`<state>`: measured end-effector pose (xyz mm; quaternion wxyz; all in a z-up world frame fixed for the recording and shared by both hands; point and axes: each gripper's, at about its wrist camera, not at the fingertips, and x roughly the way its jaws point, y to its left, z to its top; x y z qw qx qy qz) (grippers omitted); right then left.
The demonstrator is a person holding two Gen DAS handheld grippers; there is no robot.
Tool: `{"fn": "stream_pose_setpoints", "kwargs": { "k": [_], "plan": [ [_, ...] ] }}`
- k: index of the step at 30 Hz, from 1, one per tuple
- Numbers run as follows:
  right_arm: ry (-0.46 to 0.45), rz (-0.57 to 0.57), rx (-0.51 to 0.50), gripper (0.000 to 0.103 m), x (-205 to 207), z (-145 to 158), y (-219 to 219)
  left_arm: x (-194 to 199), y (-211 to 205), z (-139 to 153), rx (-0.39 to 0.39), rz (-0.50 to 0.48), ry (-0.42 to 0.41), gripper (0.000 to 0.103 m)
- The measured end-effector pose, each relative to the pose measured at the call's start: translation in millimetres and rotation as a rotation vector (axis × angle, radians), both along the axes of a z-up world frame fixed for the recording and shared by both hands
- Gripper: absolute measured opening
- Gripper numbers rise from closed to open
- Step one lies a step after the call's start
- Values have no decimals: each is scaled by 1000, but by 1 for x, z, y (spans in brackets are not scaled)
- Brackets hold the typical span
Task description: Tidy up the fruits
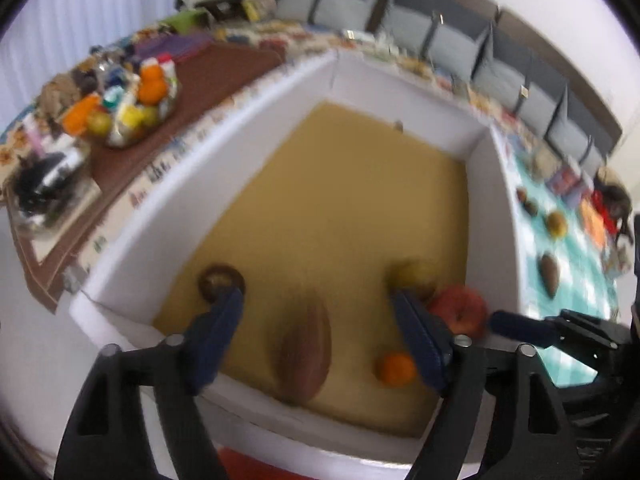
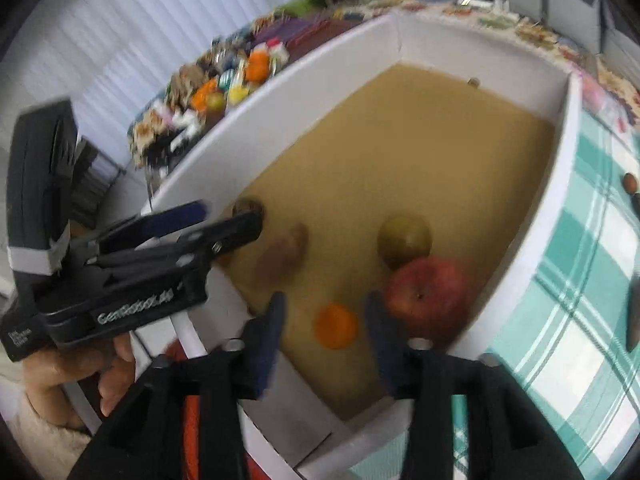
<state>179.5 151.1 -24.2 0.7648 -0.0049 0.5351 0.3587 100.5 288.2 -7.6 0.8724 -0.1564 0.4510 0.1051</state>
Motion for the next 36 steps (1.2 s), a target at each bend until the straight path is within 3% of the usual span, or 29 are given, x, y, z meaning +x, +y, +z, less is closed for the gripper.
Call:
{"fn": "stream_pose_setpoints", "kwargs": {
  "k": [2, 6, 10, 13, 17, 22, 26, 31, 36],
  "plan": [
    [-78, -27, 56, 99, -2, 23, -19, -2, -3, 13, -11, 2, -41, 81],
    [-284, -105, 81, 103, -18, 63, -76, -10, -44, 47, 10, -62, -148, 85],
    [-402, -235, -16, 103, -36, 46, -155, -14, -104, 55, -9, -199, -196, 85],
    [-369, -346, -157, 103, -47, -5, -226, -12, -165, 44, -41, -321, -185, 86],
    [-281, -520, -320, 103, -71, -78, -325, -2, -247, 5, -34, -484, -105, 86],
    [-290, -652, -414, 103, -100, -104, -408, 15, -322, -60, 20, -594, -43, 86],
    [-284, -707, -388, 103, -92, -100, -436, 38, -340, -97, 49, -555, -18, 86],
    [-295, -718, -372, 103, -76, -104, -438, 56, -336, -122, 87, -485, 7, 86],
    [-241, -692, -388, 103, -69, -120, -429, 54, -340, -129, 174, -504, -52, 89]
  ]
}}
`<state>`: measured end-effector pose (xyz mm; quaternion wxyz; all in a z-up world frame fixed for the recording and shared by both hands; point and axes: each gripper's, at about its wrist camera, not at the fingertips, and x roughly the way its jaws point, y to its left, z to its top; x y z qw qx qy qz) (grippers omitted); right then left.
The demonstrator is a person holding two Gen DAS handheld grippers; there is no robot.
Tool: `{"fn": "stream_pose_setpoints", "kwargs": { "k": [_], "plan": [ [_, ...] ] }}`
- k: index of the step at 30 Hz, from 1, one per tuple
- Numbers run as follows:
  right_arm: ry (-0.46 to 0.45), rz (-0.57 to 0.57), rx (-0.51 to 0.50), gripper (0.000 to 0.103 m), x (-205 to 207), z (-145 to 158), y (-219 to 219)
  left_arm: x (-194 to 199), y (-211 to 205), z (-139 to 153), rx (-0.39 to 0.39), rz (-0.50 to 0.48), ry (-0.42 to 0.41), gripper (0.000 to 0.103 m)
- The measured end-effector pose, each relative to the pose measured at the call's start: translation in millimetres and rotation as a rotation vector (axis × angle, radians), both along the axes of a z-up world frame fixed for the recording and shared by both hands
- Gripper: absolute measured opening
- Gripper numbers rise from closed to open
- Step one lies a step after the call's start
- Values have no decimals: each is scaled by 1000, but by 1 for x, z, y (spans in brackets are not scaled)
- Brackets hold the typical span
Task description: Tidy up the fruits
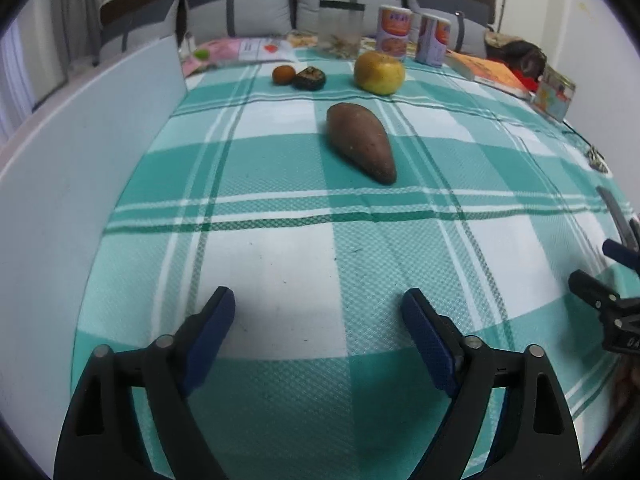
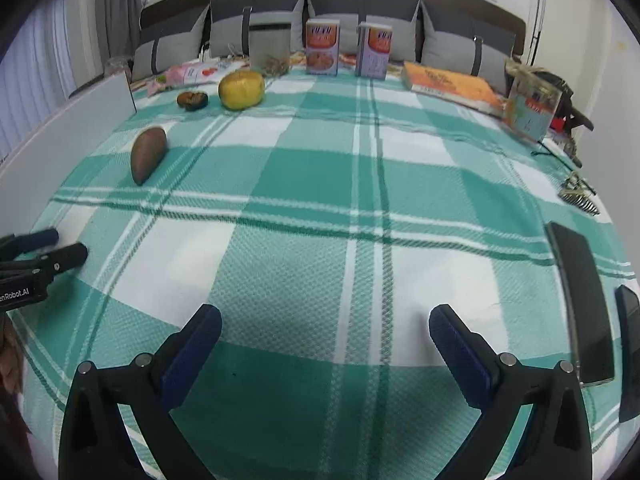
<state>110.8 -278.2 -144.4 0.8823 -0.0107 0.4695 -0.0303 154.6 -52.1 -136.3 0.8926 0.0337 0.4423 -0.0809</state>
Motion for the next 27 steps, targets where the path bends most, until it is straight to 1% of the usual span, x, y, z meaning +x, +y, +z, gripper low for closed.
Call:
{"fn": "stream_pose_setpoints", "kwargs": {
  "k": [3, 8, 10, 12, 15, 18, 19, 20, 21, 24, 27],
  "plan": [
    [6, 7, -7, 103, 0, -3, 3, 1, 0, 0, -1, 0, 2, 91],
    [20, -4, 34, 103, 1, -6, -2, 0, 1, 0, -1, -1, 1, 91],
    [24, -6, 36, 103, 4, -6, -3, 0, 1, 0, -1, -1, 0, 91],
    [29, 16, 9, 103, 19, -4, -4, 1, 0, -1, 0, -1, 0, 91],
    [-6, -18, -50, 103, 48, 0, -16, 1, 0, -1, 0, -1, 0, 91],
    [23, -50, -70, 103, 83, -7, -34, 1, 0, -1, 1, -1, 0, 91],
    [17, -35, -30, 103, 91, -9, -42, 1, 0, -1, 1, -1, 0, 91],
    [39, -31, 55, 103, 101, -14, -54, 1, 0, -1, 1, -1, 0, 91],
    [22, -29, 67, 103, 103, -11, -59, 1, 0, -1, 2, -1, 0, 91],
    [28, -6, 42, 103, 107, -11, -58, 1, 0, -1, 4, -2, -1, 91],
    [28, -6, 43, 103, 105, -11, -57, 1, 0, -1, 4, -2, -1, 91]
  ]
}}
